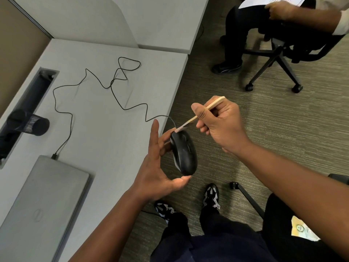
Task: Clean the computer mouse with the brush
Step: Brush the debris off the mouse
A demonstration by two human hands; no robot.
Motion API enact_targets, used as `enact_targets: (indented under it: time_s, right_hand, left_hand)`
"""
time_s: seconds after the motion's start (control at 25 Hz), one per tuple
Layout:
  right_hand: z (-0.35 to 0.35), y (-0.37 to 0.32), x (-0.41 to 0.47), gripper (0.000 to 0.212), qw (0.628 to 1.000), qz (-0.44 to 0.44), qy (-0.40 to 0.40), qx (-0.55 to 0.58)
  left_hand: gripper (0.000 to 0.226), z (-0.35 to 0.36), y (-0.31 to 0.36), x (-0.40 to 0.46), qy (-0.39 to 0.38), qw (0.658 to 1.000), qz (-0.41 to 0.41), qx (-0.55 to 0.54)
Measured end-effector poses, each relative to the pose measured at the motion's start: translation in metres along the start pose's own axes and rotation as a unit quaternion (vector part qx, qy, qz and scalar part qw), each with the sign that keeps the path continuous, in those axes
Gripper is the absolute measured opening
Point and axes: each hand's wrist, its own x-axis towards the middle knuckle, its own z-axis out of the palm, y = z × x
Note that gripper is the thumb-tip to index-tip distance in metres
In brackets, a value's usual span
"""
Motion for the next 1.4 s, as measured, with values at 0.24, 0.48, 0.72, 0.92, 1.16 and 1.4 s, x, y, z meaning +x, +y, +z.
enact_targets:
  time_s: [0.24, 0.48, 0.72, 0.92, 1.16, 1.4]
  right_hand:
    - [-0.008, -0.005, 0.005, 0.024, 0.998, -0.045, 0.012, -0.045]
    - [-0.013, -0.024, 0.007, 0.016, 0.988, -0.051, -0.132, -0.067]
    - [-0.008, -0.018, 0.011, 0.014, 0.981, -0.055, -0.159, -0.099]
    - [0.0, -0.005, 0.009, 0.014, 0.985, -0.068, -0.123, -0.097]
    - [0.005, 0.009, 0.005, 0.018, 0.986, -0.095, -0.095, -0.099]
    - [0.007, 0.019, -0.002, 0.017, 0.971, -0.173, -0.041, -0.16]
  left_hand:
    - [0.157, -0.002, -0.001, 0.002, -0.001, 1.0, 0.001, -0.001]
    - [0.158, -0.006, -0.001, 0.003, -0.018, 1.0, -0.011, -0.005]
    - [0.156, -0.005, -0.002, 0.0, -0.028, 0.999, -0.018, -0.005]
    - [0.155, -0.006, -0.004, -0.002, -0.026, 0.999, -0.019, -0.009]
    - [0.153, -0.003, -0.006, -0.005, -0.031, 0.999, -0.013, -0.013]
    - [0.146, 0.001, -0.008, -0.005, -0.021, 0.999, -0.02, -0.014]
